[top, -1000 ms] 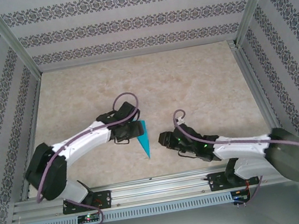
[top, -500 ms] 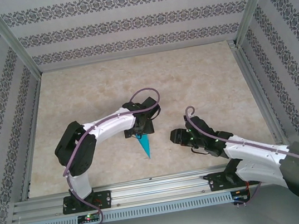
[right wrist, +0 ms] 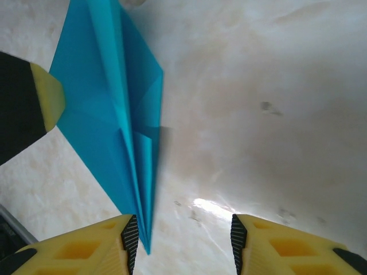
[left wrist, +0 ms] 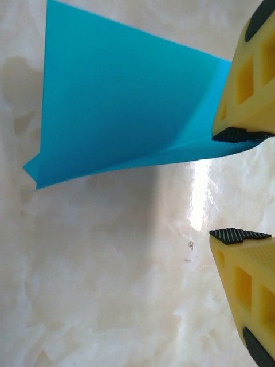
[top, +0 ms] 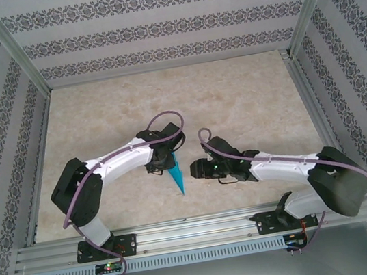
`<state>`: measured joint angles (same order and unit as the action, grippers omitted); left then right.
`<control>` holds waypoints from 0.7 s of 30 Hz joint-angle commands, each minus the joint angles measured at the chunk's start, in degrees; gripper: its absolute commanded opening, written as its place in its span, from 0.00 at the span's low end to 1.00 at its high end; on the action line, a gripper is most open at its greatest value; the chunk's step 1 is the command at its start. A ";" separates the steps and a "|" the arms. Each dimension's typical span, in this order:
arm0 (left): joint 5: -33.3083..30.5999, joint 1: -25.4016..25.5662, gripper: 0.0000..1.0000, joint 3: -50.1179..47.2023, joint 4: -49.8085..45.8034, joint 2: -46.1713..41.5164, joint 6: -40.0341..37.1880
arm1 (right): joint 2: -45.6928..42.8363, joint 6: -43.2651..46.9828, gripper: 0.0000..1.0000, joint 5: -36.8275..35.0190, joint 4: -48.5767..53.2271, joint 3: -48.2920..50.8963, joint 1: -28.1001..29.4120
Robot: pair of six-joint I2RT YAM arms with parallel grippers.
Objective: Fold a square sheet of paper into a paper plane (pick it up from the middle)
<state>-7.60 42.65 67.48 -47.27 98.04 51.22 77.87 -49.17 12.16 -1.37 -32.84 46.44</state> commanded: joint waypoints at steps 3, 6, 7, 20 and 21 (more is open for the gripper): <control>0.43 -1.43 0.43 -2.85 2.05 -1.70 -0.87 | 5.72 1.90 0.49 2.13 -3.82 -4.30 2.07; 1.16 -1.86 0.42 -4.44 3.23 -2.80 -0.95 | 9.28 1.55 0.49 3.80 -6.34 -5.50 2.15; 0.89 -2.05 0.42 -4.67 3.16 -3.00 -0.95 | 10.30 1.45 0.49 4.39 -7.13 -5.89 2.17; 1.23 -2.40 0.43 -5.45 4.15 -3.08 -1.54 | 17.33 0.36 0.50 8.55 -13.93 -8.22 2.59; 1.40 -2.40 0.43 -5.59 4.37 -3.04 -1.49 | 17.53 0.24 0.50 8.99 -14.77 -8.05 2.63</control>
<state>-6.20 40.80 62.52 -44.10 95.88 50.57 94.41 -49.10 19.07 -12.84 -39.70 48.27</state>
